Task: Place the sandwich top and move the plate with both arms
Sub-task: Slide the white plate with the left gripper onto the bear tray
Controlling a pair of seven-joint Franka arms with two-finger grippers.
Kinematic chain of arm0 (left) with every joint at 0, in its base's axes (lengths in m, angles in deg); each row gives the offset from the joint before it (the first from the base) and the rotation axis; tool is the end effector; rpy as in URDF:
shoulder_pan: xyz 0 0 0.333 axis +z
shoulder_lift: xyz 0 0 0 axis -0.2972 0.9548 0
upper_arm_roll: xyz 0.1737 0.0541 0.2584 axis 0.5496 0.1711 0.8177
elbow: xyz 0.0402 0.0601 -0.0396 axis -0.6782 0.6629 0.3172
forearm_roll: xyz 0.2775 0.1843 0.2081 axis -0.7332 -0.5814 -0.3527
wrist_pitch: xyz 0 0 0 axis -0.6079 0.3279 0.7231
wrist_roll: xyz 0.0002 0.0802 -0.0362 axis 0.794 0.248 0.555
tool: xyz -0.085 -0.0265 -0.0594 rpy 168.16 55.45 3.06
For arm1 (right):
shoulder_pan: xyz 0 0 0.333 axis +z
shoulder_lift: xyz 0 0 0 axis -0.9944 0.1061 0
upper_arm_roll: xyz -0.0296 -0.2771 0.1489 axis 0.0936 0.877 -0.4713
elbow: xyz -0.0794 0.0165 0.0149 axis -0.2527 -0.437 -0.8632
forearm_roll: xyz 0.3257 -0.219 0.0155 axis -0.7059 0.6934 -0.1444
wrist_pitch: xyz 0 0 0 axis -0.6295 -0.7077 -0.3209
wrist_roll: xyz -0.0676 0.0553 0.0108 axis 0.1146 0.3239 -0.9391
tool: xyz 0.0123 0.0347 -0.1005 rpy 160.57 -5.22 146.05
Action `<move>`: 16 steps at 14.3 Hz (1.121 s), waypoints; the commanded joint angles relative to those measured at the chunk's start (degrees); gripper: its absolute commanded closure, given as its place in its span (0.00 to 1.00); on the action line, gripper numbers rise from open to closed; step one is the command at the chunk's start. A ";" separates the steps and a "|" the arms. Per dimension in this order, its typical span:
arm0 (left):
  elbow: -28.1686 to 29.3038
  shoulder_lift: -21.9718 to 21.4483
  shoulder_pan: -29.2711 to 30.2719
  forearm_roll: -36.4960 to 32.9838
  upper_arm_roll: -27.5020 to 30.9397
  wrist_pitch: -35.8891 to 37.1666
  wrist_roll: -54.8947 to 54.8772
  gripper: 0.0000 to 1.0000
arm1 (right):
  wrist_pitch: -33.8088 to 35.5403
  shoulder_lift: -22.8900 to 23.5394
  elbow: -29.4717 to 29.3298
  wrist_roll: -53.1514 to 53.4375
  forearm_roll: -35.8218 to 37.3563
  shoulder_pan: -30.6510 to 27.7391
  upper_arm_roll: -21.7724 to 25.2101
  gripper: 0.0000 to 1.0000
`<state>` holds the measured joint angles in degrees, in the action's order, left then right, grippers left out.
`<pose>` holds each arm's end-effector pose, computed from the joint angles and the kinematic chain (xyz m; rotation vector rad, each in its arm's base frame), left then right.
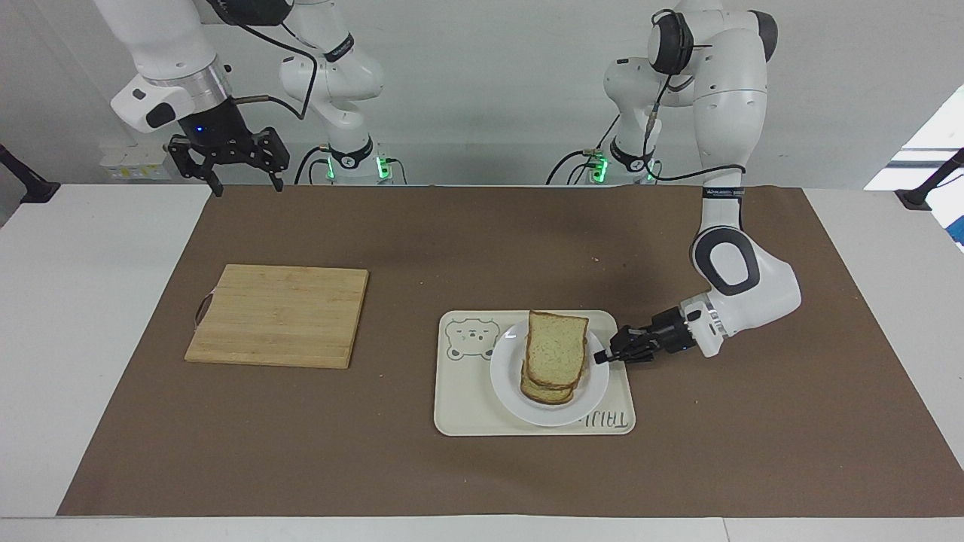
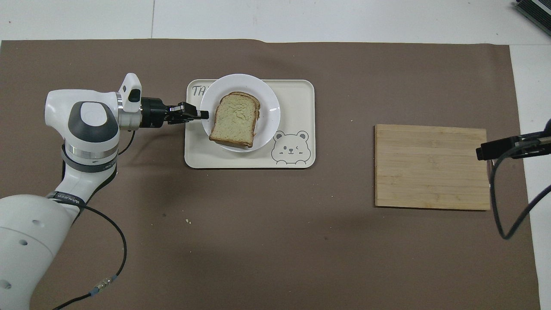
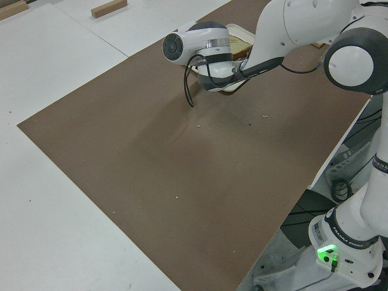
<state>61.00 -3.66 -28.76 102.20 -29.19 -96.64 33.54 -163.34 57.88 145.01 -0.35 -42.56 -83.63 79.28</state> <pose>0.6578 -0.1364 0.2779 2.1673 0.0330 0.1000 0.5318 -0.0067 0.6402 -3.1249 -0.1396 -0.0272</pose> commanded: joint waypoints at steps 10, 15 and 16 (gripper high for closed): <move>0.93 -4.57 -0.57 -5.28 0.41 -1.17 1.82 0.32 | 0.09 -0.13 -0.58 0.48 -0.40 -0.81 0.04 0.00; 0.31 -10.90 0.22 -30.22 2.42 -4.97 6.14 0.00 | 0.17 -0.13 -0.58 0.48 -0.40 -0.81 0.04 0.00; 0.31 -12.22 0.14 -36.63 3.30 -4.97 6.40 0.00 | 0.09 -0.13 -0.58 0.48 -0.40 -0.72 0.04 0.00</move>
<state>60.36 -13.03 -28.69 74.03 -27.18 -100.88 39.16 -163.34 57.87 144.75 -0.35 -42.57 -83.98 79.58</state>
